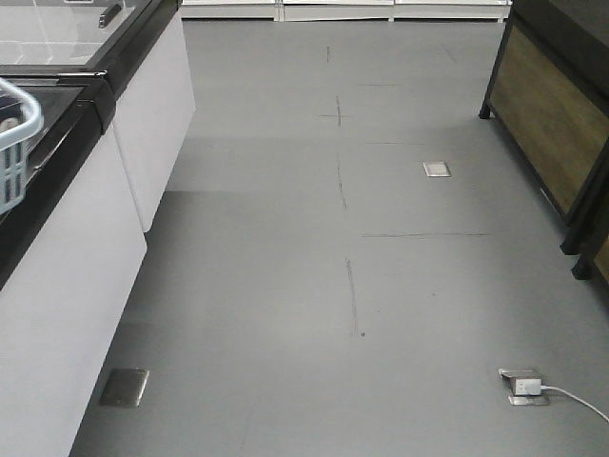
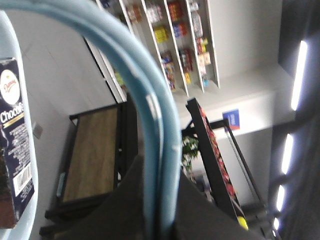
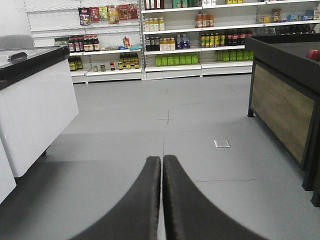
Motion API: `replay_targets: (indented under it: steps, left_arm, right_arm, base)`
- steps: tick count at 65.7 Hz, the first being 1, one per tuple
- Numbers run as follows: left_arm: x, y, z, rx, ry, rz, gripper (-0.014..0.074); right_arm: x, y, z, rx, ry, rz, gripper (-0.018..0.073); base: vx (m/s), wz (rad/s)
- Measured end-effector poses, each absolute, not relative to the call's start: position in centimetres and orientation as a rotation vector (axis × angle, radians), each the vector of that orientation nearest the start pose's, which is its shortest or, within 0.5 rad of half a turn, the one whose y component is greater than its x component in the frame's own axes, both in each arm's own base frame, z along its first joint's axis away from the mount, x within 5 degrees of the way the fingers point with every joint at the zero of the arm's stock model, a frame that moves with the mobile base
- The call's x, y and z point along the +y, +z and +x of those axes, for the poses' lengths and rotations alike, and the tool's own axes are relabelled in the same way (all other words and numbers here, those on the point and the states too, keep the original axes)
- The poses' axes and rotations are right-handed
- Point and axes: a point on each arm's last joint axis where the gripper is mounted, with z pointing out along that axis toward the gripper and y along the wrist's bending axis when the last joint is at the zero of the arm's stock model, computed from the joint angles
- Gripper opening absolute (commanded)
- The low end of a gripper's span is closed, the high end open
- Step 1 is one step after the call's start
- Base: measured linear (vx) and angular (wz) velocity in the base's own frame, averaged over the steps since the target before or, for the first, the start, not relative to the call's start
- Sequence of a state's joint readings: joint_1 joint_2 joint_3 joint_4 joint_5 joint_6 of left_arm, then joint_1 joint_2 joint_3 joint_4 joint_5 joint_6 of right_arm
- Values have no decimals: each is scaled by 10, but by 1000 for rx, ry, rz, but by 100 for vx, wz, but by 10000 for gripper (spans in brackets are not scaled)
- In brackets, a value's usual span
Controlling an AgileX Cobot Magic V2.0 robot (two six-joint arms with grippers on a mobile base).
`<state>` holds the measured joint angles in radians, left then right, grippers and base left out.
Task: Left arm holds basket, right arm returns cookies
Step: 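Lower the basket with the left gripper in front of the robot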
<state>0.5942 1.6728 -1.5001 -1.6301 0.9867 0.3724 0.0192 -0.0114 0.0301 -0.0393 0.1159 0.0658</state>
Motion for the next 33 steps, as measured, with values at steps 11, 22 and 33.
replay_targets:
  steps: [11,22,33]
  left_arm:
    - [76,407,373,1627,-1405,-640,-7]
    - [-4,393,392,1750,-1525,-498,-7]
    - [-85,368,398,1907,-1642,-356,-7]
  right_arm:
    - [1,193,57,1618,32,10,-8]
    - [1,193,57,1618,32,10,-8]
    - [1,193,57,1618,32,10,-8]
  base:
    - [0,0]
    - [0,0]
    - [0,0]
